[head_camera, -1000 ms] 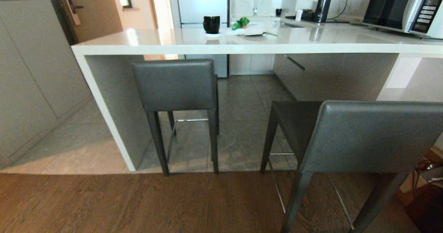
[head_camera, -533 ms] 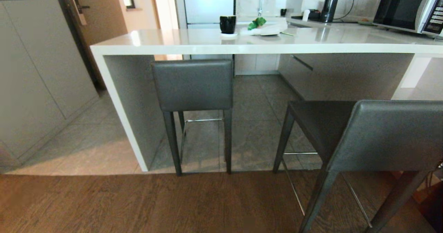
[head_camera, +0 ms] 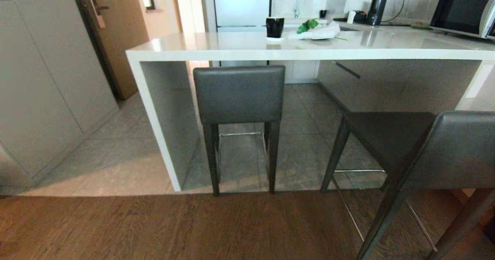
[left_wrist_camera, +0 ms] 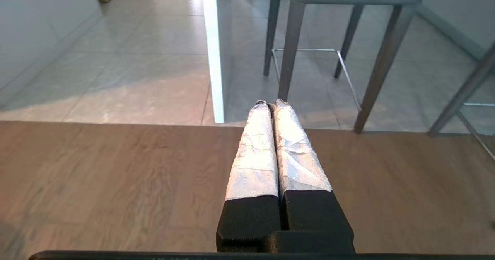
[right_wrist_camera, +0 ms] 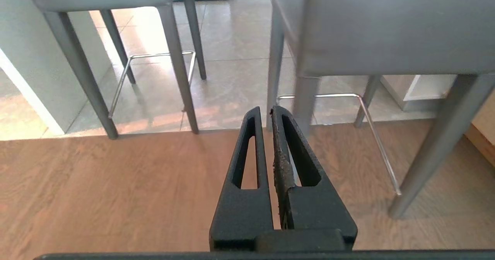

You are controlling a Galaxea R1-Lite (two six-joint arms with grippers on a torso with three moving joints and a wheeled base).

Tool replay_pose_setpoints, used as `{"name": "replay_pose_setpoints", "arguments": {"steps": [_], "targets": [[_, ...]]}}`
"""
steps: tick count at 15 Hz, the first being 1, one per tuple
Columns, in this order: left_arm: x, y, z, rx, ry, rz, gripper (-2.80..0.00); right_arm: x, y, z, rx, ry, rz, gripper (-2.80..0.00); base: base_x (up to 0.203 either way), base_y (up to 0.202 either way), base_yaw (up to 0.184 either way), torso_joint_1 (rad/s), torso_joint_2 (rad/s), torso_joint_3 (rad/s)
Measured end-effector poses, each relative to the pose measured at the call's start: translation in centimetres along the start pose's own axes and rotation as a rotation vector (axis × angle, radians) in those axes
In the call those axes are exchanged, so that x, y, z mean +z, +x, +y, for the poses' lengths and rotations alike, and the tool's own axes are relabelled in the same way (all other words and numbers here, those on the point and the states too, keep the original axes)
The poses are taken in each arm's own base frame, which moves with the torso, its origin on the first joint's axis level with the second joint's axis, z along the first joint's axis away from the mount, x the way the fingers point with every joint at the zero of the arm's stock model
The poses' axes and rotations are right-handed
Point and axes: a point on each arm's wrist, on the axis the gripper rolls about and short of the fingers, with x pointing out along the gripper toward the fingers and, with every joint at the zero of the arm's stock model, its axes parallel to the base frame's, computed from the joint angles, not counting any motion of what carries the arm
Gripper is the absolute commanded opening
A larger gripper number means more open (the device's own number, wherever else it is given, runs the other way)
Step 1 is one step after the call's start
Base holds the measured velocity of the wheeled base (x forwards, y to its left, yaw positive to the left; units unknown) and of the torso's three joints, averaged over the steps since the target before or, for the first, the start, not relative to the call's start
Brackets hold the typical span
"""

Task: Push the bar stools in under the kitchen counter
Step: Pull the gray chair out from under the dining table

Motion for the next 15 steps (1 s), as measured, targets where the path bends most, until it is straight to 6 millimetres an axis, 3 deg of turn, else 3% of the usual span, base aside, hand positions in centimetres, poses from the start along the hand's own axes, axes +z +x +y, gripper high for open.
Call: {"name": "replay_pose_setpoints", "arguments": {"steps": [7, 15], "targets": [[0.0, 0.0, -0.01, 0.0, 0.0, 0.0, -2.8, 0.0, 0.0, 0.0, 0.002, 0.0, 0.0, -2.8, 0.013, 0.0, 0.001, 0.0, 0.0, 0.001], [0.0, 0.0, 0.0, -0.001, 0.0, 0.0, -2.8, -0.01, 0.0, 0.0, 0.001, 0.0, 0.0, -2.8, 0.19, 0.0, 0.002, 0.003, 0.0, 0.003]]}}
